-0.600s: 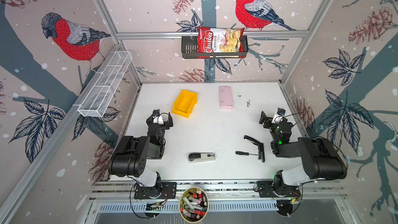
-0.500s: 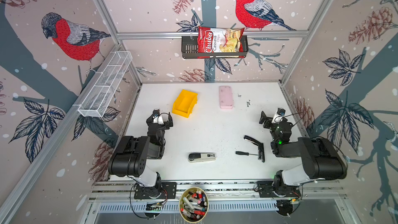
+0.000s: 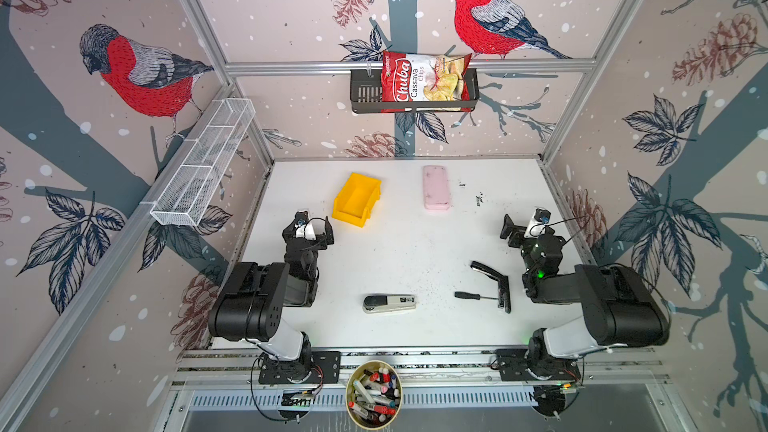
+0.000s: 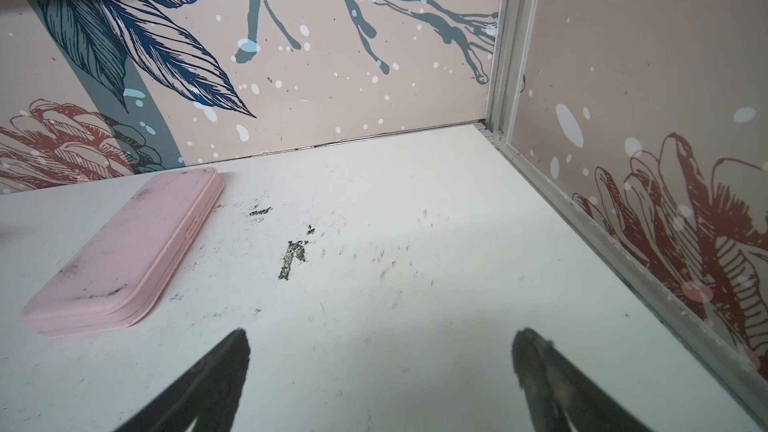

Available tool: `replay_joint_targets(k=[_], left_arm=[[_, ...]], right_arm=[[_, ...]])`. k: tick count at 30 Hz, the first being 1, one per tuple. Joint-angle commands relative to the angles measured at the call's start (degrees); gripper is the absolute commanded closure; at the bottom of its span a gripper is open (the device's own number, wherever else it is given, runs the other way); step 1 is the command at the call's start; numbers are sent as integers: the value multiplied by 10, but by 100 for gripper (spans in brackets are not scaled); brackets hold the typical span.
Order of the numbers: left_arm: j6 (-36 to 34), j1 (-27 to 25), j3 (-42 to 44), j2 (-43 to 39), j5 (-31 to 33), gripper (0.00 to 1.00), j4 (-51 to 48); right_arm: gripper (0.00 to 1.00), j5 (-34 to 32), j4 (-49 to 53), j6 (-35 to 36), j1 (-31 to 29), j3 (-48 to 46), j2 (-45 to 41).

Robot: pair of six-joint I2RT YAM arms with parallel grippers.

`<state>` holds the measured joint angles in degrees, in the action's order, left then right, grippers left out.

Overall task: Put the screwdriver in the bin
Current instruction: 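Raise both grippers from rest and move them forward over the table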

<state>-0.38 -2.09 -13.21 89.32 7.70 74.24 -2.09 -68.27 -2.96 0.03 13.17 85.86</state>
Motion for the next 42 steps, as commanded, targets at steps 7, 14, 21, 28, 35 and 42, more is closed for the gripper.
replay_joint_targets(k=[7, 14, 21, 28, 35, 42], left_arm=[[2, -1, -1, 0, 3, 2, 7], [2, -1, 0, -1, 2, 2, 7], [-4, -3, 0, -29, -2, 2, -9], [-19, -12, -3, -93, -10, 2, -71], [-79, -43, -22, -182, -70, 2, -181], [-109, -84, -52, -266, -156, 2, -312]], right_arm=[[0, -4, -5, -2, 0, 0, -1], [0, -4, -5, -2, 0, -1, -2], [0, -11, 32, 9, -10, 8, -31], [0, -14, 123, 22, -24, 23, -94], [0, 4, 234, 31, -45, 33, -199], [0, 78, 392, 98, -68, 73, -294]])
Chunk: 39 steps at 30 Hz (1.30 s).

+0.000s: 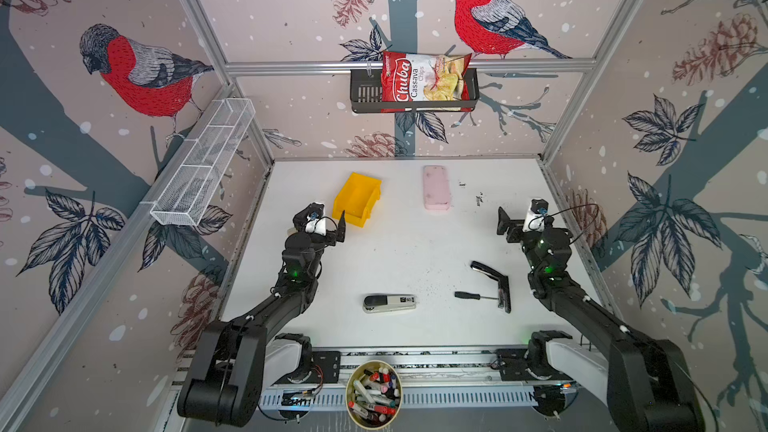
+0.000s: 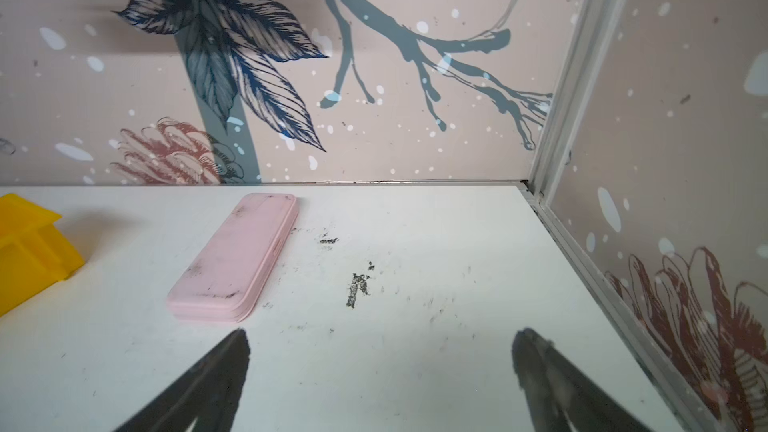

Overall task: Put the screwdriver in the bin
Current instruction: 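Raise both grippers from rest and move them forward over the table, then lower the right gripper onto the black-handled screwdriver while the left gripper advances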

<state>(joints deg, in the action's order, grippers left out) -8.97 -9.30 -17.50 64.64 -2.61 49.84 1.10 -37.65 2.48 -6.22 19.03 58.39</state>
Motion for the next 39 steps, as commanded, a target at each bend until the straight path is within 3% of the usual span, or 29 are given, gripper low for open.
replay_joint_targets(k=[1, 7, 12, 20, 24, 28, 30, 36, 39], left_arm=[[-30, -21, -13, -30, -62, 2, -87], [-65, -67, -43, -81, -125, 2, -201], [-110, -109, -75, -99, -162, 2, -292], [-156, -183, -97, -71, -159, 2, -336], [-178, -212, -113, -49, -166, 2, -353], [-207, -239, -126, -37, -174, 1, -383], [-207, -247, -125, -35, -174, 2, -387], [-203, -257, -122, -35, -169, 2, -396], [-202, -259, -119, -37, -168, 2, -396]], right_arm=[[0, 64, 114, 62, -10, 23, -29], [1, 107, 289, 192, -58, 78, -69], [1, 164, 463, 345, -94, 115, -96], [2, 122, 691, 532, -118, 139, -111], [1, 101, 732, 562, -135, 129, -109], [13, 98, 766, 573, -165, 125, -92], [15, 99, 770, 574, -176, 118, -83], [31, 113, 747, 562, -210, 103, -51], [35, 112, 721, 546, -225, 93, -32]])
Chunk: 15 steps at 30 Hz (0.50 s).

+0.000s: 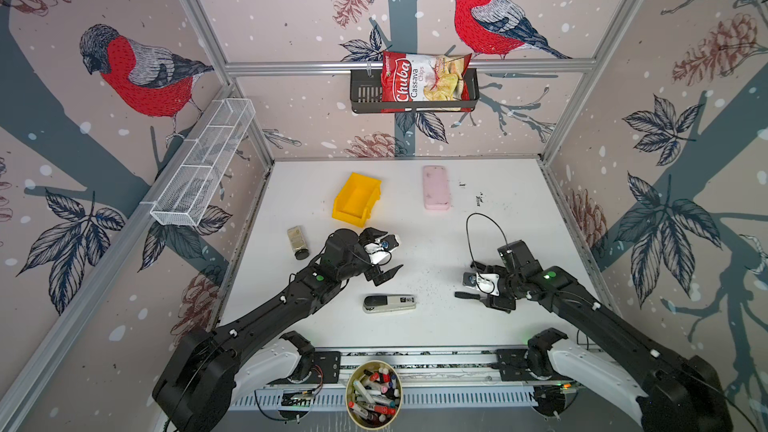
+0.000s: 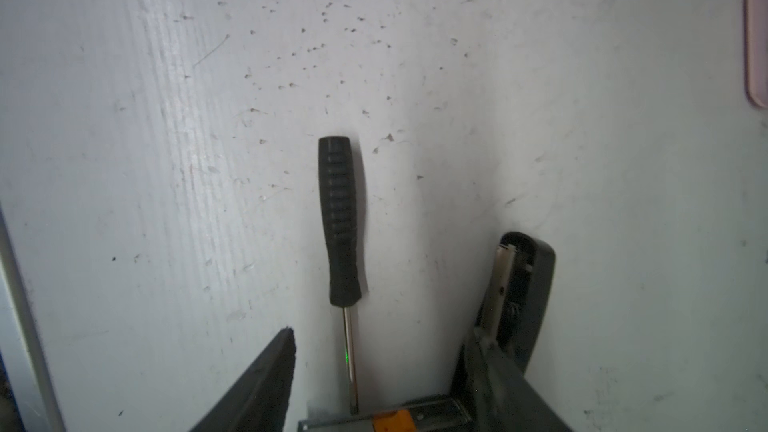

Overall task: Put the screwdriver in the bin
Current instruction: 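Lower the right gripper onto the black-handled screwdriver while the left gripper advances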

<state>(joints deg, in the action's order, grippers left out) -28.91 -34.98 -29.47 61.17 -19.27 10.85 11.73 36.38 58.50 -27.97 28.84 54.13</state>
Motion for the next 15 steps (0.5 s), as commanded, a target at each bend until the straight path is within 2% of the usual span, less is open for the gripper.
replay_joint_targets(k=[1, 7, 15], left_arm=[[-2, -2, 1, -3, 0, 2, -6], [-15, -3, 2, -1, 9, 2, -20], [-31, -3, 9, -4, 14, 2, -24]], right_arm=[[38, 5, -30, -21, -11, -9, 16], [49, -1, -60, -43, -23, -23, 43], [53, -22, -77, -47, -27, -42, 52]])
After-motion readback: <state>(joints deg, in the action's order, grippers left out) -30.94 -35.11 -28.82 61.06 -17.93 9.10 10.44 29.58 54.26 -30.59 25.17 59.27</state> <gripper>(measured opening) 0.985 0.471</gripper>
